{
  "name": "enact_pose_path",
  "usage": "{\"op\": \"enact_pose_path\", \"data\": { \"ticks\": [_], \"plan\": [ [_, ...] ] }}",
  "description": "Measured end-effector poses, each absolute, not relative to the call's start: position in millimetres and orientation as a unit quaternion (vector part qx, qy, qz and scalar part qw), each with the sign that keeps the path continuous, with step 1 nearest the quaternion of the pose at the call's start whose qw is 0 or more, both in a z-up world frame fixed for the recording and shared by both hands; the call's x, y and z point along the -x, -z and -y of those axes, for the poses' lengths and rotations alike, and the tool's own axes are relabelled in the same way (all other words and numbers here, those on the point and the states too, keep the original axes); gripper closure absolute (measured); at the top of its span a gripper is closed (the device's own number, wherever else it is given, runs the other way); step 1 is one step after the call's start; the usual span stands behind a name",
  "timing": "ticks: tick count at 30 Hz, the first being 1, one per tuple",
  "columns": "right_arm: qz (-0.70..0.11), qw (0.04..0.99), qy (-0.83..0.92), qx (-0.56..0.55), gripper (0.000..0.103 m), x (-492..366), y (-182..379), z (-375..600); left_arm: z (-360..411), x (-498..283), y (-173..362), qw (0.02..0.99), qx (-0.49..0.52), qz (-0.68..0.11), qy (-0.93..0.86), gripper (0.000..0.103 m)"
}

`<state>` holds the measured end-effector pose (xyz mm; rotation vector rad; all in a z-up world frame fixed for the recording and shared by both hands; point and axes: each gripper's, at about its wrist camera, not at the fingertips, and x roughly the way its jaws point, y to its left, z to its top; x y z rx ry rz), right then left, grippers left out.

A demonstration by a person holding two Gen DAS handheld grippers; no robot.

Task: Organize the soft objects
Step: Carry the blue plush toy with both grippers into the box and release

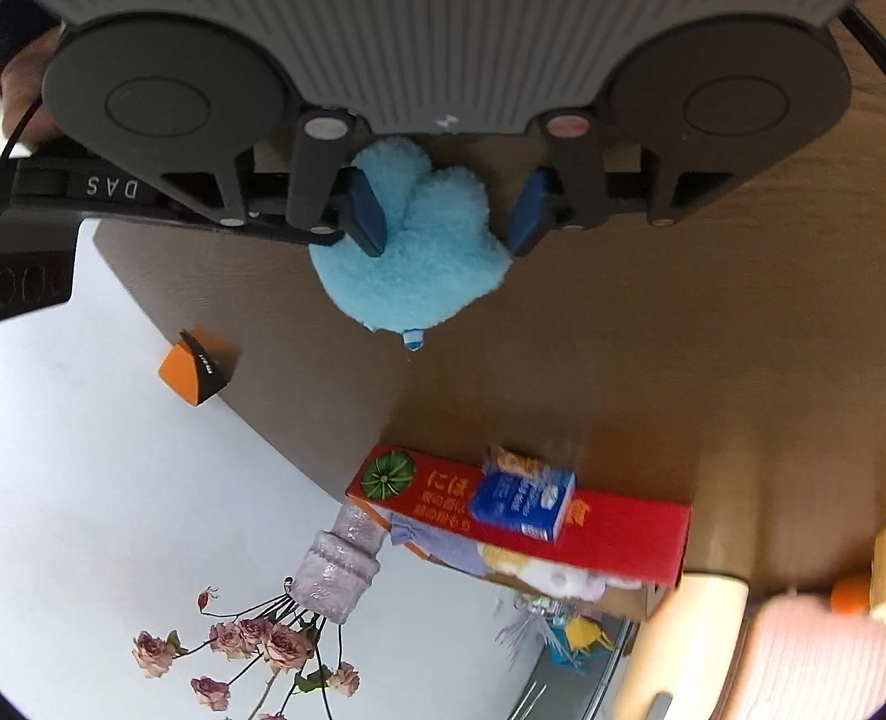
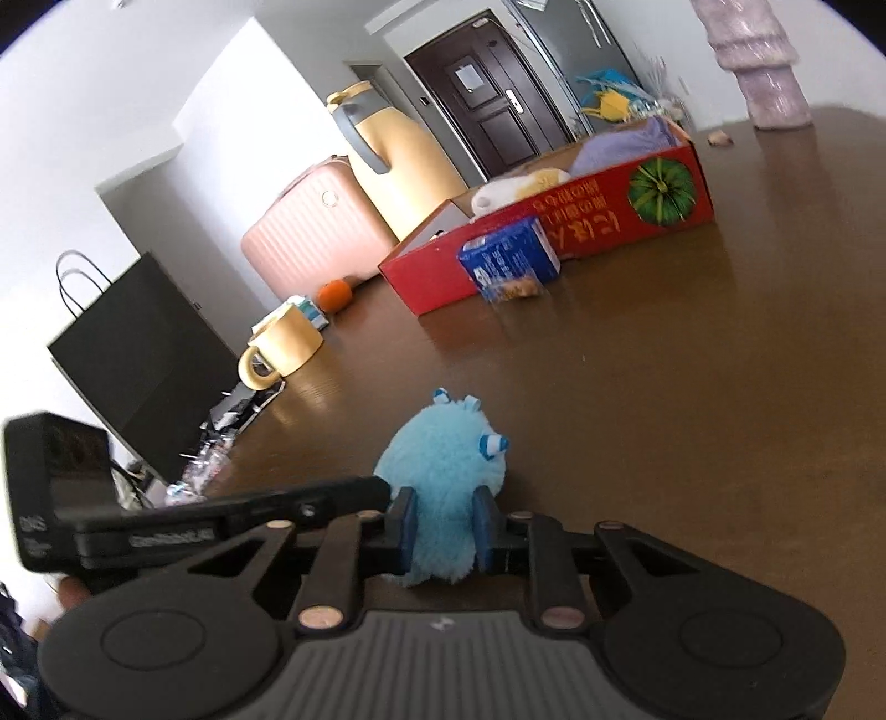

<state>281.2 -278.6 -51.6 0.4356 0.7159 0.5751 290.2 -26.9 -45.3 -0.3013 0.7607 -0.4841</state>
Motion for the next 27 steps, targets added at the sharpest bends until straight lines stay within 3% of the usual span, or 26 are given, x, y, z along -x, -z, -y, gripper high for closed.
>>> {"op": "enact_pose_path", "data": {
  "ticks": [2, 6, 15, 21, 27],
  "plan": [
    [-0.347, 0.870, -0.275, -0.219, 0.083, -277, 54, 281, 22, -293, 50, 0.872, 0.184, -0.376, 0.254, 0.068],
    [-0.348, 0.869, -0.271, -0.226, 0.083, -274, 58, 283, 16, -297, 59, 0.857, 0.228, -0.389, 0.252, 0.072],
    [-0.341, 0.865, -0.279, -0.242, 0.084, -277, 52, 283, 11, -299, 36, 0.875, 0.217, -0.355, 0.247, 0.076],
    [-0.312, 0.870, -0.301, -0.234, 0.084, -330, 18, 274, -1, -365, -17, 0.906, 0.180, -0.298, 0.243, 0.078],
    [-0.276, 0.878, -0.321, -0.222, 0.084, -453, -30, 254, -14, -482, -50, 0.929, 0.126, -0.281, 0.207, 0.079]
  ]
}}
